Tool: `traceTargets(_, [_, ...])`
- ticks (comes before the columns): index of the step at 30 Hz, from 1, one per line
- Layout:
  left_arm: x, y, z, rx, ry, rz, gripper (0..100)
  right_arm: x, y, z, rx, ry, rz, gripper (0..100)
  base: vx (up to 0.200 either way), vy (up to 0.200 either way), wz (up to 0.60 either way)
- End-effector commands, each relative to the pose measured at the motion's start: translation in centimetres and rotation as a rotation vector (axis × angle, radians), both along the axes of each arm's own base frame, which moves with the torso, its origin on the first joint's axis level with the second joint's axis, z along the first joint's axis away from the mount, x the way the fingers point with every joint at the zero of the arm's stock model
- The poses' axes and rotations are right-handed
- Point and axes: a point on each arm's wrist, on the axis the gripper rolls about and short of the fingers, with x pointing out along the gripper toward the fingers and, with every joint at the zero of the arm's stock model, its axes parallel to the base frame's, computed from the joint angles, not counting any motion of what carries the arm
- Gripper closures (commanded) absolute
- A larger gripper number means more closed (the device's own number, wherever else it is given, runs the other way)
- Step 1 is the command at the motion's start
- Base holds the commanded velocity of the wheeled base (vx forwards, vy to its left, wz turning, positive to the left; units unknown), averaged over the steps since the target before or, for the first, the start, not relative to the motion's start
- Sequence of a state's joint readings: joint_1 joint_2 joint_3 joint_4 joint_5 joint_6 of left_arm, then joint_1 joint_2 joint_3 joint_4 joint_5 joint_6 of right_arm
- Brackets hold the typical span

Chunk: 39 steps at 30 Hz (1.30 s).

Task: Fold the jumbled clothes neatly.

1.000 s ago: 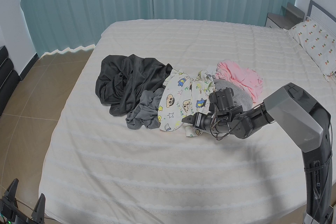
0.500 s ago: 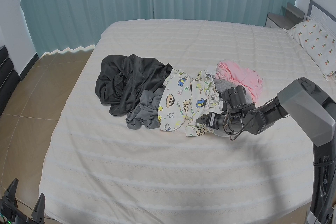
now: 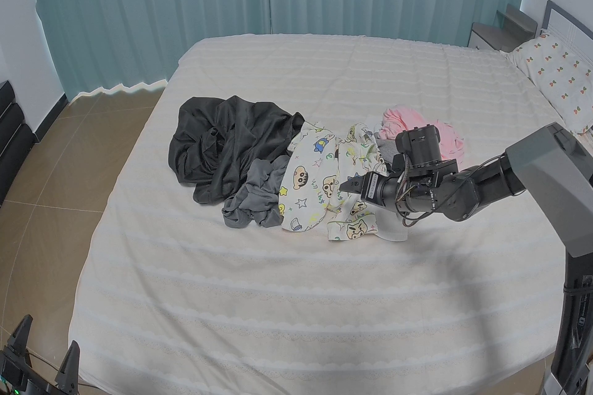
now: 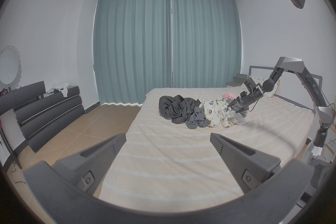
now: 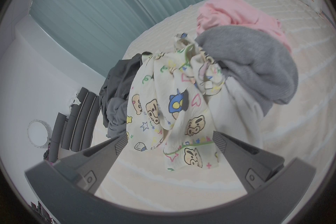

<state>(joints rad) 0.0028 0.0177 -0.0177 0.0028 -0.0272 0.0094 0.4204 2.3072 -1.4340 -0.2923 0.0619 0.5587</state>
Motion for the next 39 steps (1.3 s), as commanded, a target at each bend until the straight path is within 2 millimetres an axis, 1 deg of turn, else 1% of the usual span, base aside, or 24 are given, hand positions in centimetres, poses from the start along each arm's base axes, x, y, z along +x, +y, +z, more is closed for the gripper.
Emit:
traceTargets(1, [0.0, 0.0, -0.5, 0.0, 0.003, 0.0, 0, 1.7, 0.8, -4.0, -0.032, 0.042, -0.013, 0, 0.0, 0.0, 0.0])
traceTargets(2, [0.0, 0.0, -0.5, 0.0, 0.003, 0.0, 0, 1.8, 0.8, -4.5, -0.038, 0.047, -0.015, 0, 0.0, 0.0, 0.0])
traceTargets(4, [0.0, 0.0, -0.5, 0.0, 0.003, 0.0, 0, 1.9, 0.9, -4.8, -0.04, 0.051, -0.013, 0, 0.0, 0.0, 0.0])
traceTargets(9, [0.0, 0.0, -0.5, 0.0, 0.002, 0.0, 0, 2.0, 1.0, -4.6, -0.046, 0.043, -0.007, 0, 0.0, 0.0, 0.0])
traceTargets(11, [0.0, 0.0, -0.5, 0.0, 0.002, 0.0, 0, 2.0, 1.0, -4.9, -0.055, 0.045, -0.004, 0, 0.0, 0.0, 0.0])
traceTargets(16, [0.0, 0.0, -0.5, 0.0, 0.003, 0.0, 0, 2.3, 2.5, -5.4, -0.096, 0.028, -0.008, 0, 0.0, 0.0, 0.0])
traceTargets(18, [0.0, 0.0, -0.5, 0.0, 0.003, 0.0, 0, 2.1, 2.9, -5.4, -0.098, 0.026, 0.0, 0, 0.0, 0.0, 0.0])
traceTargets(19, [0.0, 0.0, -0.5, 0.0, 0.003, 0.0, 0, 1.7, 3.7, -5.6, -0.11, 0.035, 0.021, 0, 0.0, 0.0, 0.0])
traceTargets(21, [0.0, 0.0, -0.5, 0.0, 0.003, 0.0, 0, 1.4, 4.1, -6.1, -0.137, 0.048, 0.04, 0, 0.0, 0.0, 0.0])
traceTargets(22, [0.0, 0.0, -0.5, 0.0, 0.003, 0.0, 0, 1.4, 4.2, -6.1, -0.145, 0.048, 0.042, 100, 0.0, 0.0, 0.0])
traceTargets(32, [0.0, 0.0, -0.5, 0.0, 0.003, 0.0, 0, 1.6, 3.6, -5.6, -0.166, 0.031, -0.002, 100, 0.0, 0.0, 0.0])
traceTargets(37, [0.0, 0.0, -0.5, 0.0, 0.002, 0.0, 0, 0.6, 3.1, -5.3, -0.179, 0.054, 0.001, 100, 0.0, 0.0, 0.0])
traceTargets(39, [0.0, 0.0, -0.5, 0.0, 0.002, 0.0, 0, -0.5, 2.7, -4.8, -0.19, 0.069, 0.005, 100, 0.0, 0.0, 0.0])
